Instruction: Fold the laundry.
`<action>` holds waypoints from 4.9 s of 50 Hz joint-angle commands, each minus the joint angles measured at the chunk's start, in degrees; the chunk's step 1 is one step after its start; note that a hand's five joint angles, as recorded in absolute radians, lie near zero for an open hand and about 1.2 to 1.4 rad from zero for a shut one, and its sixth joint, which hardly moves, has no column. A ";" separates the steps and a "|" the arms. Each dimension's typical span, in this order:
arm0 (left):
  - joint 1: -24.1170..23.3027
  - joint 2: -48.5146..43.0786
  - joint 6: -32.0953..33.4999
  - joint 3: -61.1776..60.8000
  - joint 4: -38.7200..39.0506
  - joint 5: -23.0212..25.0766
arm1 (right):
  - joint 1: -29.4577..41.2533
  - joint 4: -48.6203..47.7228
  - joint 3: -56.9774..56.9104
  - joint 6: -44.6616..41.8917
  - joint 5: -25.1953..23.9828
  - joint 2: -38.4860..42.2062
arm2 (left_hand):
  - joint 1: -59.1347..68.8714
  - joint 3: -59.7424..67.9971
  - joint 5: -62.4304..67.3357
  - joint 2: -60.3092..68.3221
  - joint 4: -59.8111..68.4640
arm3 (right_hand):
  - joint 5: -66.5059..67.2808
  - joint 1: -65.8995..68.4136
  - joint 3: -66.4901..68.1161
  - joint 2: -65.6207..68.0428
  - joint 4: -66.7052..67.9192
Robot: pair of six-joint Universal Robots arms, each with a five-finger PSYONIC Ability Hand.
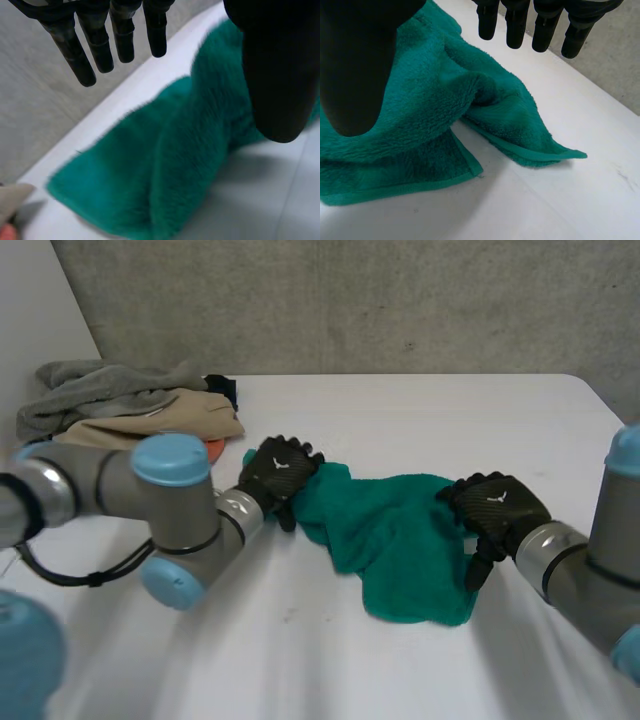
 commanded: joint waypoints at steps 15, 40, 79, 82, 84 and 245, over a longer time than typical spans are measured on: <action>-0.02 12.51 -2.18 2.01 -8.44 -2.36 | 1.67 -6.91 -5.94 -0.22 0.42 -2.73 | 63.08 62.44 62.09 62.38 62.25 | 67.20 67.28 68.07 68.02 68.14; -1.43 34.01 -11.67 -16.29 -11.44 -3.16 | -4.94 5.77 -27.30 -3.74 -0.46 -0.24 | 63.08 62.44 62.09 62.38 62.25 | 67.20 67.28 68.07 68.02 68.14; -4.33 30.83 -11.85 -11.10 -12.41 -9.75 | 4.90 11.39 -14.32 23.28 2.72 7.42 | 63.08 62.44 62.09 62.38 62.25 | -2.80 -2.72 -1.93 -1.98 -1.86; -4.33 31.18 -11.94 -11.02 -12.41 -9.75 | 5.70 10.16 -11.85 29.38 -1.76 7.51 | 63.08 62.44 62.09 62.38 62.25 | -2.80 -2.72 -1.93 -1.98 -1.86; -4.42 31.27 -11.94 -10.93 -12.41 -9.75 | 6.49 8.05 -10.87 33.43 -6.60 8.30 | 63.08 62.44 62.09 62.38 62.25 | -2.80 -2.72 -1.93 -1.98 -1.86; 1.46 58.60 -7.11 -34.48 -0.98 -13.70 | 2.29 -13.05 -22.48 5.24 1.22 7.18 | 63.08 62.44 62.09 62.38 62.25 | 67.20 67.28 68.07 68.02 68.14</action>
